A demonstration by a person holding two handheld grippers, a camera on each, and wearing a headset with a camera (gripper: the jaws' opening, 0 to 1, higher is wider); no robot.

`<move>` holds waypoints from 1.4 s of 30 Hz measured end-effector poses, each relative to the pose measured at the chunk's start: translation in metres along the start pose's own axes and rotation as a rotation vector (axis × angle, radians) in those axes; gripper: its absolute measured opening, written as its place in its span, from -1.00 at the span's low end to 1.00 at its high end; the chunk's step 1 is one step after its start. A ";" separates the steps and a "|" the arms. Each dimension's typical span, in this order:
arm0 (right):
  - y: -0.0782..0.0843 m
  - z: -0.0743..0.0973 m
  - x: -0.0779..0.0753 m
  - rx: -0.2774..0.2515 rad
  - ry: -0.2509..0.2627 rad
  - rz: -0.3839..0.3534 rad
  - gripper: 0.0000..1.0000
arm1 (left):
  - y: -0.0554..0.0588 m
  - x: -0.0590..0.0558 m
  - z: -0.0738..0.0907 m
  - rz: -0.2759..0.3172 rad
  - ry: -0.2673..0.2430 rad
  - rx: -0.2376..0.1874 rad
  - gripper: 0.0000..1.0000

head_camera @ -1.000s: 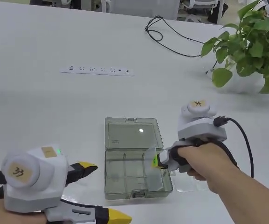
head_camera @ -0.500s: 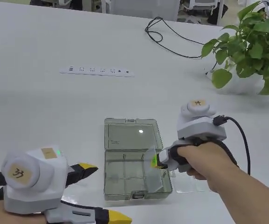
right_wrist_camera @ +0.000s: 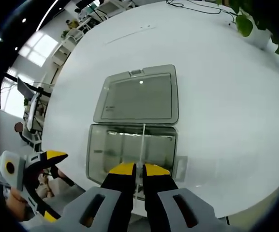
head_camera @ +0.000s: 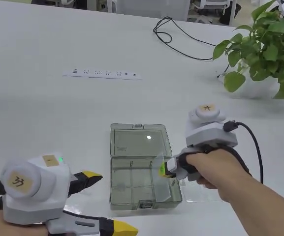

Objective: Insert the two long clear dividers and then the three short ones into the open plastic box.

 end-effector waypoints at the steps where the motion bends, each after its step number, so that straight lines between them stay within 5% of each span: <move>1: 0.000 0.000 0.001 0.000 0.001 0.006 -0.86 | 0.000 0.000 0.000 0.001 0.000 -0.001 0.75; 17: 0.002 -0.015 0.006 -0.001 -0.011 0.099 -0.81 | 0.005 0.002 0.000 -0.004 -0.006 0.008 0.81; 28: 0.004 -0.022 0.002 -0.004 -0.027 0.096 -0.80 | 0.012 0.002 -0.004 -0.017 0.004 0.022 1.00; 42: 0.007 -0.027 -0.001 -0.013 -0.045 0.107 -0.78 | 0.014 0.003 -0.003 -0.005 0.001 0.029 0.99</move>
Point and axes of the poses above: the centre of the closed fingertips' face, and the gripper's own axes: z roughly backward along the fingers, x roughly to its left, y roughly out of its underside, the point moved 1 cm from there along z, roughly backward along the fingers, and after that the axes turned 6 degrees about -y, right-handed, at the moved point
